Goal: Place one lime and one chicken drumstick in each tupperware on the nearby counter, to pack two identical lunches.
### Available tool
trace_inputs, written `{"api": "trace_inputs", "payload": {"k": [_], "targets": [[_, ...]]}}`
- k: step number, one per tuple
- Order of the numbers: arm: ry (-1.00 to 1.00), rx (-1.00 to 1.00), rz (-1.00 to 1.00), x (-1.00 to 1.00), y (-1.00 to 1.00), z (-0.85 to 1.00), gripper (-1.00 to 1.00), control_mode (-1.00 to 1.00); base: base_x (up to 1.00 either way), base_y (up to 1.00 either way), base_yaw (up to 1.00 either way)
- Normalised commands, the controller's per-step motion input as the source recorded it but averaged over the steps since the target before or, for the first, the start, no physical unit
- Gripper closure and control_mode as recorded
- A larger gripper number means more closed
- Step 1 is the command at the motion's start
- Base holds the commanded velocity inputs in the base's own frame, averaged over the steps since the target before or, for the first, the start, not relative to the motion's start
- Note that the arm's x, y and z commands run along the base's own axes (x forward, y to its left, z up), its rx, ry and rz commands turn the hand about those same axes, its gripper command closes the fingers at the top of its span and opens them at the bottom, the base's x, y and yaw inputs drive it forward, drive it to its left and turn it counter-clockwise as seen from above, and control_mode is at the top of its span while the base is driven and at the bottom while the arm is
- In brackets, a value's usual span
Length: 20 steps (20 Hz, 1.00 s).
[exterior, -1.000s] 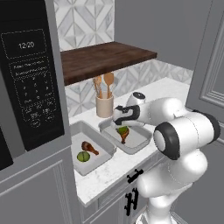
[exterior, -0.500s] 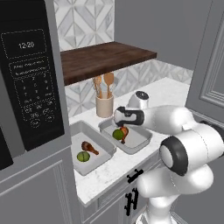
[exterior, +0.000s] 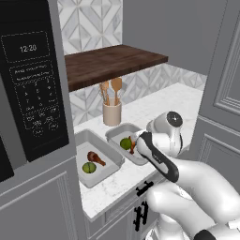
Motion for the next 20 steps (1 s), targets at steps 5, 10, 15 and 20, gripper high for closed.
{"api": "trace_inputs", "payload": {"k": [5, 10, 15, 20], "targets": [[-0.52, 0.00, -0.04, -1.00, 0.00, 0.64, -1.00, -1.00, 0.00, 0.00, 0.00], [-0.28, 0.00, -0.05, -1.00, 0.00, 0.70, -1.00, -1.00, 0.00, 0.00, 0.00], [-0.12, 0.00, -0.09, -0.94, -0.14, 0.34, -1.00, -1.00, 0.00, 0.00, 0.00], [-0.03, 0.00, -0.07, -0.49, -0.49, -0.18, -1.00, -1.00, 0.00, 0.00, 0.00]]}}
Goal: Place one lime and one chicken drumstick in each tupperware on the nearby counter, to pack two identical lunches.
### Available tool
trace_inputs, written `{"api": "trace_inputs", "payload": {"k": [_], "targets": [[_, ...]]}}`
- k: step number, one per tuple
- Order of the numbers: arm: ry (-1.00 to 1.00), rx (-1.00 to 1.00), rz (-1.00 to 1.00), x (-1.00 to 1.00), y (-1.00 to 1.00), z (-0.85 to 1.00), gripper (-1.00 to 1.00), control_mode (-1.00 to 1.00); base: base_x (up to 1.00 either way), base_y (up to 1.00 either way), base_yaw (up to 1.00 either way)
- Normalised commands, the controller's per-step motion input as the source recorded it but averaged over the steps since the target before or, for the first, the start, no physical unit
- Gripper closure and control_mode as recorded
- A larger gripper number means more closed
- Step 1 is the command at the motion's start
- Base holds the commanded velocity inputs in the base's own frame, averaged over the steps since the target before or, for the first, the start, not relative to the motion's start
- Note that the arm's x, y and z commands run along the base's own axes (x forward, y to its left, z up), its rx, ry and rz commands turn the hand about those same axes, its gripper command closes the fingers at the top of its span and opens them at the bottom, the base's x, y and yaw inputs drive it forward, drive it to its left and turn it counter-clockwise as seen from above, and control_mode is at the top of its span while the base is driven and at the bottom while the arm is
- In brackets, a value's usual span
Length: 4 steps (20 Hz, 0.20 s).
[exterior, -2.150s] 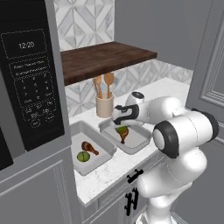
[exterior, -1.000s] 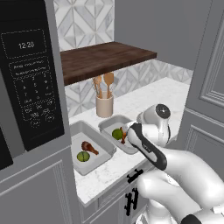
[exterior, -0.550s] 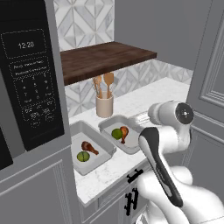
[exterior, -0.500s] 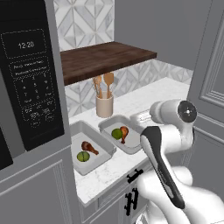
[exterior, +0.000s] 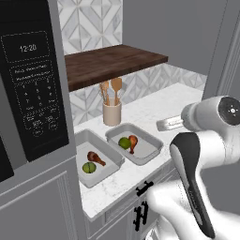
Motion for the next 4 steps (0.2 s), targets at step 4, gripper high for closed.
{"api": "trace_inputs", "payload": {"k": [4], "targets": [[-0.01, 0.00, -0.06, -0.51, -0.51, -0.12, -1.00, -1.00, 0.00, 0.00, 0.00]]}}
